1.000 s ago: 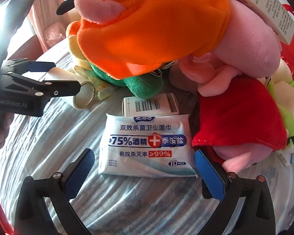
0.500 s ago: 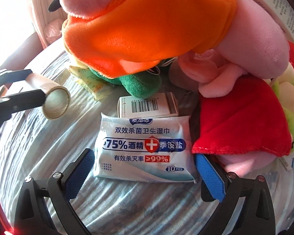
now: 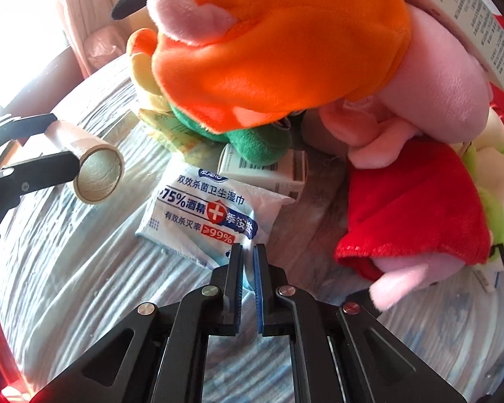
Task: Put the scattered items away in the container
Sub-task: 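Close the right gripper on the white wet-wipes pack and lift it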
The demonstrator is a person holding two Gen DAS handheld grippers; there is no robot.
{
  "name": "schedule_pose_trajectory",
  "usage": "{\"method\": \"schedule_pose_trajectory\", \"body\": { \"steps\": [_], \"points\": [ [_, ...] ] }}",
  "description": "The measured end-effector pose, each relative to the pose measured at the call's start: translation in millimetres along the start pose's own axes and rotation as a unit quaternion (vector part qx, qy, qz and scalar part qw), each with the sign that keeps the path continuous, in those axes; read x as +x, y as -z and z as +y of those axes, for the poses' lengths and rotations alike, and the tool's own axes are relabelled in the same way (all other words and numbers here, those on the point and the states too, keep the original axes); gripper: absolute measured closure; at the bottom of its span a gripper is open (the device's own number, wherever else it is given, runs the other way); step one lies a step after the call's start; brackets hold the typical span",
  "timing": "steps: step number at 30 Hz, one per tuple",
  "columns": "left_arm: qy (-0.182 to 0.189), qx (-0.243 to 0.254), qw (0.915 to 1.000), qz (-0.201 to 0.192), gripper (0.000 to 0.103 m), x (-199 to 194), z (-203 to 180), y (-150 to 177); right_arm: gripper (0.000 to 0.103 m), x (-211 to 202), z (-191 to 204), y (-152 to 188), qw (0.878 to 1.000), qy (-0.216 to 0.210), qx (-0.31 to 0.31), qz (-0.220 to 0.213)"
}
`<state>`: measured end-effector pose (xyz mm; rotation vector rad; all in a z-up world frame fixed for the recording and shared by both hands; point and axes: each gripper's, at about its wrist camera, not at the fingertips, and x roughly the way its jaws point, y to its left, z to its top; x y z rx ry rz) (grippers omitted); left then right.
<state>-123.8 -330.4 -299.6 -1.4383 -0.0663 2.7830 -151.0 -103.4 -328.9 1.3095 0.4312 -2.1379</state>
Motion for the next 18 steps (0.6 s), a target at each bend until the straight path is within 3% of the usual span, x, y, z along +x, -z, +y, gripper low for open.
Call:
{"method": "schedule_pose_trajectory", "body": {
  "steps": [1,3,4,5,10,13,18],
  "points": [
    [0.0,0.0,1.0,-0.001,0.002,-1.6,-0.8,1.0,0.093,-3.1,-1.7,2.7,1.0,-0.001,0.003,-0.003],
    [-0.001,0.001,1.0,-0.004,0.002,-3.8,-1.3,2.5,0.069,-3.6,-10.2,3.6,1.0,-0.005,0.01,-0.004],
    [-0.002,0.001,1.0,-0.004,0.002,-4.8,-0.9,3.5,0.028,-3.7,-15.2,2.4,1.0,-0.002,0.005,-0.01],
    [-0.002,0.0,1.0,-0.004,0.002,-5.5,-0.3,4.8,0.006,-8.0,-12.0,4.0,1.0,-0.001,-0.006,-0.023],
    [-0.008,-0.006,0.9999,-0.003,0.002,-8.8,7.2,11.4,0.006,-11.7,9.1,-1.6,0.997,0.005,-0.068,-0.044],
    [-0.014,-0.012,0.9998,-0.004,0.002,-12.0,15.2,13.5,0.006,11.3,22.9,-32.0,0.996,-0.006,-0.081,-0.026],
    [-0.021,-0.017,0.9996,-0.006,0.002,-18.8,28.0,16.6,0.002,32.1,21.5,-34.4,0.998,-0.009,-0.069,0.006]
  ]
}}
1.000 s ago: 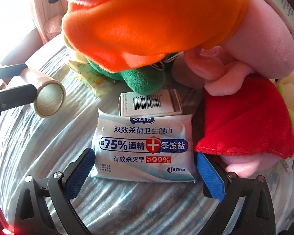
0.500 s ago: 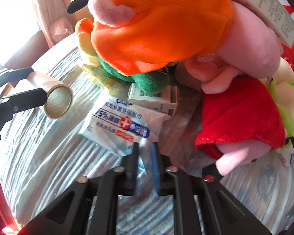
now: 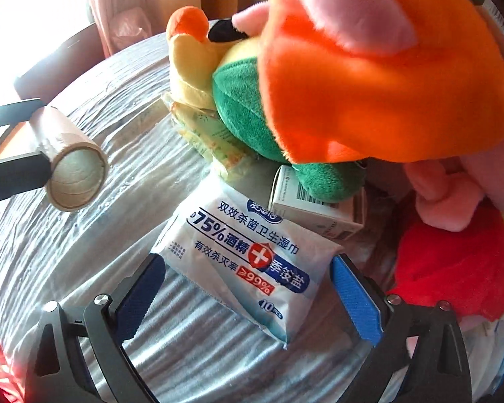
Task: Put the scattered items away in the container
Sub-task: 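Close the right gripper on the white wet-wipes pack and lift it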
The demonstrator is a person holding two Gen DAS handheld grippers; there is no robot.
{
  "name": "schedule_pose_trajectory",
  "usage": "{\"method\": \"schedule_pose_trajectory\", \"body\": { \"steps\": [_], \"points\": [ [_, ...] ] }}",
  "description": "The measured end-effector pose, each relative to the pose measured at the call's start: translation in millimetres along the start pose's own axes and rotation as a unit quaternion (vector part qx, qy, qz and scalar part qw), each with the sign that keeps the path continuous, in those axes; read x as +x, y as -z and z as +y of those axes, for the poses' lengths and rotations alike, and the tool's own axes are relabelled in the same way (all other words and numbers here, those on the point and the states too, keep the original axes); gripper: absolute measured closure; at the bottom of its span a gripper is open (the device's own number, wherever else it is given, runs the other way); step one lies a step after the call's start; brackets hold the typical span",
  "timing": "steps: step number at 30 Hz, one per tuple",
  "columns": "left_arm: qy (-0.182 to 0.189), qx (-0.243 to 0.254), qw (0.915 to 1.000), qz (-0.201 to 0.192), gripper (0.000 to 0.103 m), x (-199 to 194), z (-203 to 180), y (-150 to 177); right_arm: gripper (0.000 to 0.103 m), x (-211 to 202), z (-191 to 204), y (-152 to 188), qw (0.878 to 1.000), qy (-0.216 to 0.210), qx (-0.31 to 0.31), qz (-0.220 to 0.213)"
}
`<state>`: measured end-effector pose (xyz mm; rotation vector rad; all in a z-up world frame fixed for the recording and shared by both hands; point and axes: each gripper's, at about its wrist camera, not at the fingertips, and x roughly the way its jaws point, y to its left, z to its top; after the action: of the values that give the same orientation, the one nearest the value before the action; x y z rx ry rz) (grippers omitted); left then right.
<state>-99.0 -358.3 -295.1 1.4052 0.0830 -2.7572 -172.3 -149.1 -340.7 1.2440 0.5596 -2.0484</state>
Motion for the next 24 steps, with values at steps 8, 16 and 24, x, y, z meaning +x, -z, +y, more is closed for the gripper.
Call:
{"method": "schedule_pose_trajectory", "body": {
  "steps": [8,16,24],
  "points": [
    [-0.003,-0.009,1.0,0.0,0.002,-2.0,9.0,5.0,0.0,2.9,-5.9,-5.1,1.0,0.003,0.017,-0.005],
    [-0.003,-0.014,0.9999,-0.001,0.002,-4.5,10.9,12.1,0.0,0.3,-20.4,-17.9,0.993,0.031,0.109,0.021],
    [-0.011,-0.02,0.9997,-0.003,0.002,-8.8,22.6,13.5,0.0,6.2,-16.6,-16.3,0.994,0.068,0.079,0.014]
  ]
}}
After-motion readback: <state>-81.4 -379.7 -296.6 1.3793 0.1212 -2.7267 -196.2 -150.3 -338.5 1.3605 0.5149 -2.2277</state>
